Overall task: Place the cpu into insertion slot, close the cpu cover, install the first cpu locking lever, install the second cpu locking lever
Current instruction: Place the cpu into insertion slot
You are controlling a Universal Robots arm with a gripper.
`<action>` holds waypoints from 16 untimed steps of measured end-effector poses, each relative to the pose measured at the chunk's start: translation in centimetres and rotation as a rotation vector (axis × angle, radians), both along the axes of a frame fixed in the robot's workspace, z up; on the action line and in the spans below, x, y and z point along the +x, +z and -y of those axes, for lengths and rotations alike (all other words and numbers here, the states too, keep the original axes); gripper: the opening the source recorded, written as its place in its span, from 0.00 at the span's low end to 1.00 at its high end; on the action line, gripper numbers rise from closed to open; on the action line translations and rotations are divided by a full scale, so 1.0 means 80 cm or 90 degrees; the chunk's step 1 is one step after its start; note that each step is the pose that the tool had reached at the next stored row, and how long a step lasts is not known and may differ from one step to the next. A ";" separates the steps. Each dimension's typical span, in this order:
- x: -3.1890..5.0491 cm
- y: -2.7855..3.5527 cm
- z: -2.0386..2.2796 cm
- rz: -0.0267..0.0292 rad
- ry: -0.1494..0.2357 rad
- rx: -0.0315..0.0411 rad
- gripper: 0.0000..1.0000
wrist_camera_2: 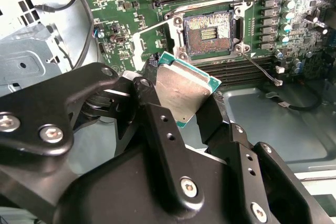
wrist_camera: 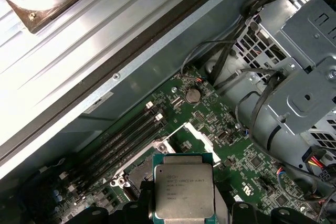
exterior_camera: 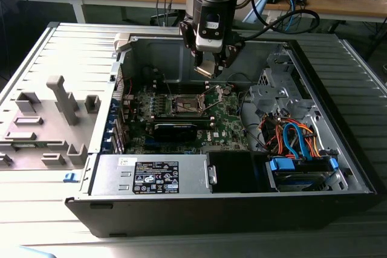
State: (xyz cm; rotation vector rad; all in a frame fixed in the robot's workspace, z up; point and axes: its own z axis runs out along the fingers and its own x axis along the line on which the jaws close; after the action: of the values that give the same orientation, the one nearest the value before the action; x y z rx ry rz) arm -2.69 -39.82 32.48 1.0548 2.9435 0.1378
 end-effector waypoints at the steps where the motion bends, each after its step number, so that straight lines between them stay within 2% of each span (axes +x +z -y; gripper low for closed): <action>1: 0.000 0.0000 0.0000 0.0000 -0.001 0.0000 0.55; 16: 0.000 0.0000 0.0000 0.0000 -0.012 0.0000 0.55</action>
State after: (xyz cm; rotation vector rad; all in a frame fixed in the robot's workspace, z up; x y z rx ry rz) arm -2.69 -39.82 32.48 1.0827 2.9325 0.1377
